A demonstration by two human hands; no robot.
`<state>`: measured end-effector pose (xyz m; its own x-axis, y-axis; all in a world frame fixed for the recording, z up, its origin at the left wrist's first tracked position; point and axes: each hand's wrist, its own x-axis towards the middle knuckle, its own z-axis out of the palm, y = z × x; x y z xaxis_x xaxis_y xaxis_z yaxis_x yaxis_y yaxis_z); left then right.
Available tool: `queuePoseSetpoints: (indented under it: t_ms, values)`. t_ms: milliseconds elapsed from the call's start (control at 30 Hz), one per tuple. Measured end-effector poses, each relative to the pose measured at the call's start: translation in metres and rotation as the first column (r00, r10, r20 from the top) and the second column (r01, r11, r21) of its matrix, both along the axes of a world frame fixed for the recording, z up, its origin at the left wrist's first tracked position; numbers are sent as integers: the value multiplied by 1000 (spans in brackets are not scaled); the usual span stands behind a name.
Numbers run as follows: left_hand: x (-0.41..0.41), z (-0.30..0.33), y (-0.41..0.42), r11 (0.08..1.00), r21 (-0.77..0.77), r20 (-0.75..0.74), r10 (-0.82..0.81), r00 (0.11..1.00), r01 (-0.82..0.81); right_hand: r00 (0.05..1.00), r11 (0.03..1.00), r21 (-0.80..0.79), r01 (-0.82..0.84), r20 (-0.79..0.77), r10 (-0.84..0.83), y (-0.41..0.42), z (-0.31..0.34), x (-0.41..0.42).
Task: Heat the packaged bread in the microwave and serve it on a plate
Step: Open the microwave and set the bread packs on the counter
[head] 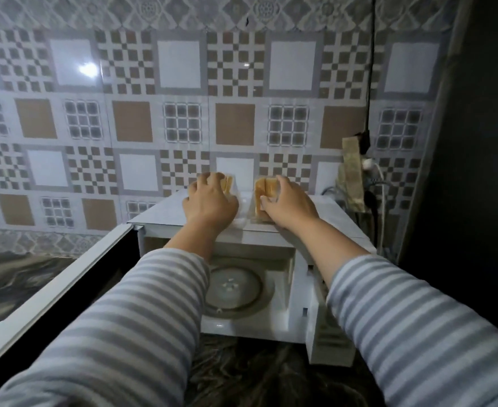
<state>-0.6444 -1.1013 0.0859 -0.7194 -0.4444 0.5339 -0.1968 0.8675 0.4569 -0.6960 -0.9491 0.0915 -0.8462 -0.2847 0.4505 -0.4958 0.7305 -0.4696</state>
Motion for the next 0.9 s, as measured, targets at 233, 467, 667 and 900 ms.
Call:
queuePoseSetpoints:
  t_ms: [233,467,667,900]
  values:
    - [-24,-9,-15,992,129,72,-13,997,4,990,999,-14,45,131,-43,-28,2,-24]
    - [-10,-10,-9,990,121,129,52,990,-67,983,996,-49,81,169,-71,-32,-3,-20]
    - [36,-13,14,984,141,87,99,991,-111,982,993,-64,96,172,-83,-14,-2,18]
    - [123,-53,47,984,177,-115,-6,993,26,998,989,-140,40,50,-33,30,-32,110]
